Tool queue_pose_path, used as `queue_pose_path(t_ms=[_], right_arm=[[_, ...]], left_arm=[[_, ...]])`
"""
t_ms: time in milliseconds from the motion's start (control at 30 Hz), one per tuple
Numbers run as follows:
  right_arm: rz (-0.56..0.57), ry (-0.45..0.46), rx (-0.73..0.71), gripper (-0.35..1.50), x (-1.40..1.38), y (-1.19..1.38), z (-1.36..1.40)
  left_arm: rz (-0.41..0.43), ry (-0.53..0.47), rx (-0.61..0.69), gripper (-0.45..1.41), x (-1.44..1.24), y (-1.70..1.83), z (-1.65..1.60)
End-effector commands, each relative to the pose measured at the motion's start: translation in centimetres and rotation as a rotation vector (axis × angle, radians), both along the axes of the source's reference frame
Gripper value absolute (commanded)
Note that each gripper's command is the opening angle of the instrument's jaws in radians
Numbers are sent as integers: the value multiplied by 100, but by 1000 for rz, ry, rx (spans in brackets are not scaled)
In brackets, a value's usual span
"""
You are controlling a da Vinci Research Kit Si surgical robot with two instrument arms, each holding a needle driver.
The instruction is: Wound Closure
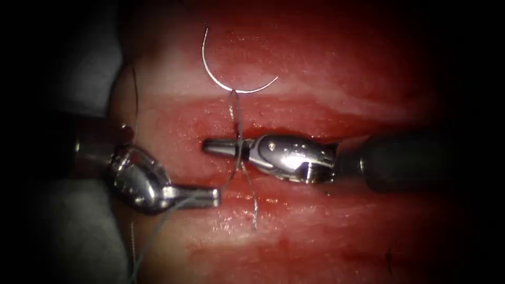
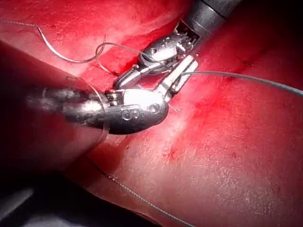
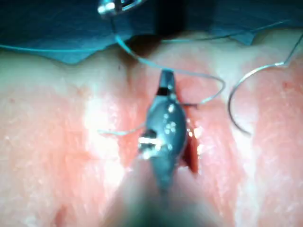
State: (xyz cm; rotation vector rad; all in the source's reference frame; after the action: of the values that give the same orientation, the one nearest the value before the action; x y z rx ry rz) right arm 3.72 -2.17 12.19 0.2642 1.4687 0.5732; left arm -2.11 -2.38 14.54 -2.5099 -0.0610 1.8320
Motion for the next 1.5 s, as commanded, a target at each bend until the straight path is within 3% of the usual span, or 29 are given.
queue_pose_path(t_ms=[33, 233, 267, 533, 733, 1100, 1367, 1500], right_arm=[[6, 22, 7, -35, 6, -4, 5], [45, 160, 60, -35, 7, 13, 3], [39, 217, 88, -35, 10, 16, 2], [-23, 361, 130, -35, 21, 18, 2], [-75, 446, 139, -35, 18, 17, 1], [-126, 504, 156, -35, 5, 17, -15], [-322, 515, 92, -35, 7, 14, -17], [-432, 517, 20, -35, 1, 32, -25]], left_arm=[[-4, 5, 10, -45, -4, -11, 7], [-10, 27, 80, -45, -4, -17, 16], [-13, 36, 108, -45, -5, -20, 20], [-49, 73, 192, -45, -5, -23, 35], [-111, 116, 219, -45, 9, -17, 54], [-205, 174, 287, -45, 31, -13, 76], [-217, 214, 311, -45, 32, -6, 88], [-215, 222, 321, -45, 33, -5, 96]])
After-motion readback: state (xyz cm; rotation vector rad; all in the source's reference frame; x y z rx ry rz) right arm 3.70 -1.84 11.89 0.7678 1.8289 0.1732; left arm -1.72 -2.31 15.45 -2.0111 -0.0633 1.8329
